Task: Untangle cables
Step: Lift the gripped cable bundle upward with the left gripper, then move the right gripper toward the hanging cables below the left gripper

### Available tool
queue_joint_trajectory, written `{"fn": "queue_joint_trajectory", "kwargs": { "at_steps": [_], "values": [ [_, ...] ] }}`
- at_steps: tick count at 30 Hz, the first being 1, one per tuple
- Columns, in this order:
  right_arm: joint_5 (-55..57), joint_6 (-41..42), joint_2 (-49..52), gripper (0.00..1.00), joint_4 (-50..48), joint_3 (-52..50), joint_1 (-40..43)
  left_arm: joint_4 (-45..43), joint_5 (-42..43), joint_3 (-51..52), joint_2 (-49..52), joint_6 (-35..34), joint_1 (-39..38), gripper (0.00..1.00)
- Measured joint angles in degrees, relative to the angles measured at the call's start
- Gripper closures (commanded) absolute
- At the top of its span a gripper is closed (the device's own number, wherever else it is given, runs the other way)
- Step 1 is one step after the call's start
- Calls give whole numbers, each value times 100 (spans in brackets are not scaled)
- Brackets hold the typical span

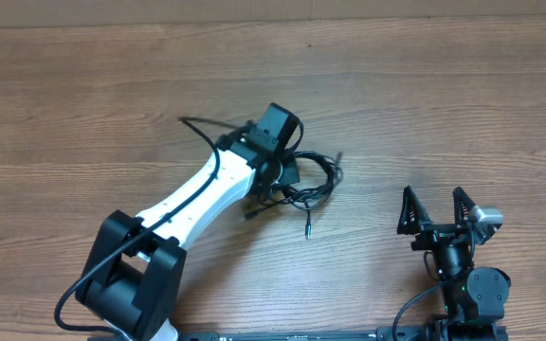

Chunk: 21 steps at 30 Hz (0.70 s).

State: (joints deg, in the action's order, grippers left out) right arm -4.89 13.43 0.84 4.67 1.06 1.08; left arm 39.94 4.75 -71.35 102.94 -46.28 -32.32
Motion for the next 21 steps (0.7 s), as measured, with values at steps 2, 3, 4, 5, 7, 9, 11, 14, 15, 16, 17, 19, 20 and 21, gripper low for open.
{"fn": "queue_joint_trajectory", "kwargs": {
  "at_steps": [2,3,4,5,7,9,11,14,15,16,17,19,20,21],
  "values": [
    [-2,2,0,0,2,0,0,291,-103,-7,0,-667,66,96],
    [-2,0,0,0,0,0,0,420,-133,-7,0,-977,98,96],
    [-2,2,0,0,2,0,2,568,-173,-9,0,-1414,136,96],
    [-2,0,0,0,2,0,0,704,-197,-9,0,-1784,144,96],
    [-2,0,0,0,-2,0,0,938,-234,-11,0,-2583,186,96],
    [0,-2,0,0,0,0,2,1054,-245,-11,0,-3206,199,96],
    [-2,2,0,0,0,0,0,1082,-175,-11,0,-3661,199,96],
    [-4,0,0,0,-2,0,0,997,24,-11,0,-4057,199,96],
    [0,2,0,0,2,0,2,970,87,-11,0,-4129,199,96],
    [0,0,0,0,2,0,0,962,151,-11,0,-4203,199,96],
    [0,2,0,0,0,0,0,957,195,-11,0,-4245,199,96],
    [-9,13,0,0,-39,0,0,955,260,-11,0,-4334,199,96],
    [-57,87,0,0,-61,0,0,955,291,-11,0,-4380,199,96],
    [-131,221,0,0,-63,0,0,953,341,-11,0,-4439,199,96]
  ]
}}
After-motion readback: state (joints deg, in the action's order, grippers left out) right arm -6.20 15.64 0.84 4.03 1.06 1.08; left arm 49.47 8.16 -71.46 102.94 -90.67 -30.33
